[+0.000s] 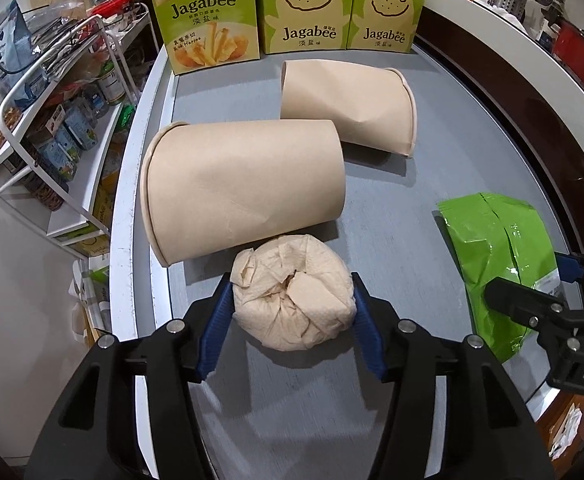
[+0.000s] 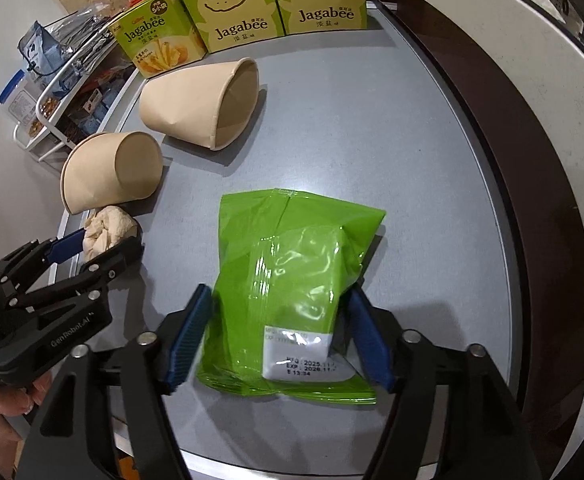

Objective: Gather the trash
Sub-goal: 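Carry the cloth bundle and green snack bag with both tools over the bin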

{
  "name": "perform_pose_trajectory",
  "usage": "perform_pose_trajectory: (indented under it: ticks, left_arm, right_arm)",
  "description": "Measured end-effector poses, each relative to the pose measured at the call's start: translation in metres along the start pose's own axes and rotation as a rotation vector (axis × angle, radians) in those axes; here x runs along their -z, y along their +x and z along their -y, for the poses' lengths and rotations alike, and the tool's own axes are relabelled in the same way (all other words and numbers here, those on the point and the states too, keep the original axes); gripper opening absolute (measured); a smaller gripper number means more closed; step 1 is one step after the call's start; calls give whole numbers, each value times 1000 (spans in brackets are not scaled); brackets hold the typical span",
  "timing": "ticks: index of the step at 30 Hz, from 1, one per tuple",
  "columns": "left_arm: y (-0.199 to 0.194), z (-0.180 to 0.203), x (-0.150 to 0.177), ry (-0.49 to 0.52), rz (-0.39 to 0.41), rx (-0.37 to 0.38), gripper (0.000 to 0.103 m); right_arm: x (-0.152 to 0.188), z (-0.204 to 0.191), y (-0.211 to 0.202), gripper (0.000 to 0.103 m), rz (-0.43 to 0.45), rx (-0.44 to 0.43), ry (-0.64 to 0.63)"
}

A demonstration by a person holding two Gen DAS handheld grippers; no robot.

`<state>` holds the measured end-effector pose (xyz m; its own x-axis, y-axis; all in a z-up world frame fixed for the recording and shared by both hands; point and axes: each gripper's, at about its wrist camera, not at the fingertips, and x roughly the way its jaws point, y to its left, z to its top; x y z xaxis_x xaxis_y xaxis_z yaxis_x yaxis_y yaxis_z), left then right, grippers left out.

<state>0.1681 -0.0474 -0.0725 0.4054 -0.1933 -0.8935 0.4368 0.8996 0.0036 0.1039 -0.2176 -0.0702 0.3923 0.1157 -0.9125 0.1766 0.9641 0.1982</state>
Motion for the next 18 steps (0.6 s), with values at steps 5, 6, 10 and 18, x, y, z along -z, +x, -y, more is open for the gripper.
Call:
perform_pose_trajectory:
  ticks: [5,6,10,18]
  left_arm:
    - [-1,2,3,20,16,-26,61]
    - [-1,2,4,20,18,-26,61]
    - [-1,1,4,14,23,-24,61]
    - [-3,3,5,23,31,-20,52]
  right_arm:
    - [0,-12,5,79,4,76,-43]
    - [0,-18,8,79,3,104,-73]
    - [4,-32,14,77,10,172,-168]
    - [2,-28,9,58,22,128,-160]
